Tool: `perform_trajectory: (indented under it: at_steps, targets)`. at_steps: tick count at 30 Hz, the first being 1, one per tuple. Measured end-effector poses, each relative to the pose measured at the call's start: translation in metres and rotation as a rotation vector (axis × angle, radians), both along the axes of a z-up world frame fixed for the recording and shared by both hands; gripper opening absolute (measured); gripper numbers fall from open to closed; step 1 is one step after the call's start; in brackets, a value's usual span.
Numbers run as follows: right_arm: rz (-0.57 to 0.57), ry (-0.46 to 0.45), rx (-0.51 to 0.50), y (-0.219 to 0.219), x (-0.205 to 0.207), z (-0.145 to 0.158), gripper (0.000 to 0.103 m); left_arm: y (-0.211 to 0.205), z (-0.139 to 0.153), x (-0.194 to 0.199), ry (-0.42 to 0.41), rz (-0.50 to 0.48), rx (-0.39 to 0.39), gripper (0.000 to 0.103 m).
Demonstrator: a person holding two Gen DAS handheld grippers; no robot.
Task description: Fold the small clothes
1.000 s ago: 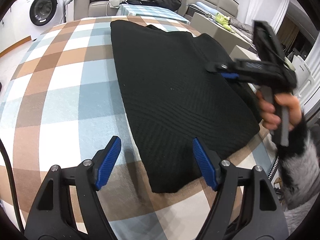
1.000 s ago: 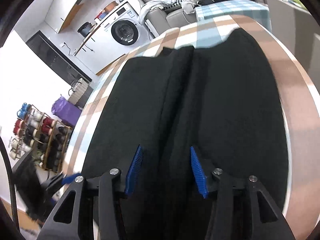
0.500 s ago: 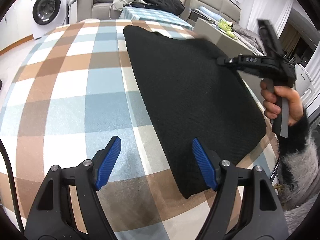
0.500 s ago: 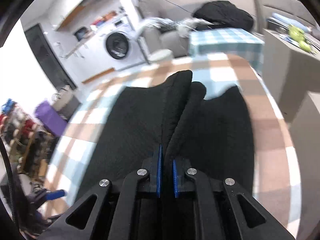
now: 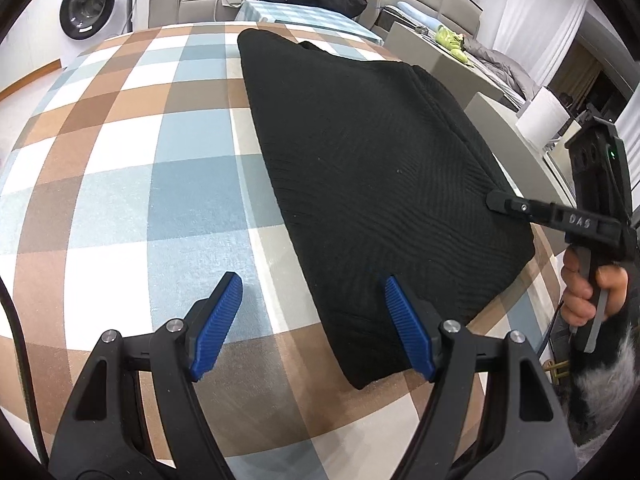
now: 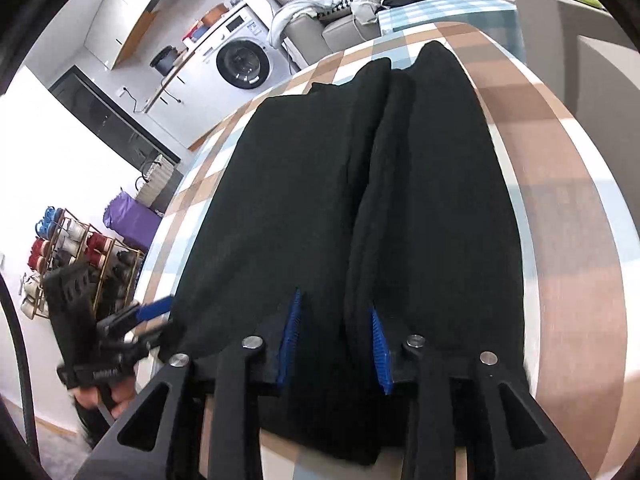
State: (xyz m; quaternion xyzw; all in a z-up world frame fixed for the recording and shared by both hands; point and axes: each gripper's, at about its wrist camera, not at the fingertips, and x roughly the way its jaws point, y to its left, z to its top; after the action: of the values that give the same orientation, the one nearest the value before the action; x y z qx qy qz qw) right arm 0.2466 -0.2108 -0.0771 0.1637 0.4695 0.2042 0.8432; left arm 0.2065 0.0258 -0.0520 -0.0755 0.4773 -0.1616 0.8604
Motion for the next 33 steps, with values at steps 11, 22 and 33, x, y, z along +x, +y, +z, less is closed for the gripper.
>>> perform_trajectory:
  at_steps: [11,22,33]
  targets:
    - [-0.048,-0.054,-0.063,-0.012,-0.006,0.019,0.031,-0.003,-0.003,0.010,0.004,0.015,-0.024,0.072]
    - [-0.220,-0.028,-0.195,-0.056,0.015,0.011,0.039,-0.014,-0.007,0.064,-0.039,0.089,-0.048,0.028]
    - [-0.115,-0.016,-0.195,-0.007,0.035,0.002,0.016,0.013,-0.003,0.057,-0.074,0.153,-0.035,0.011]
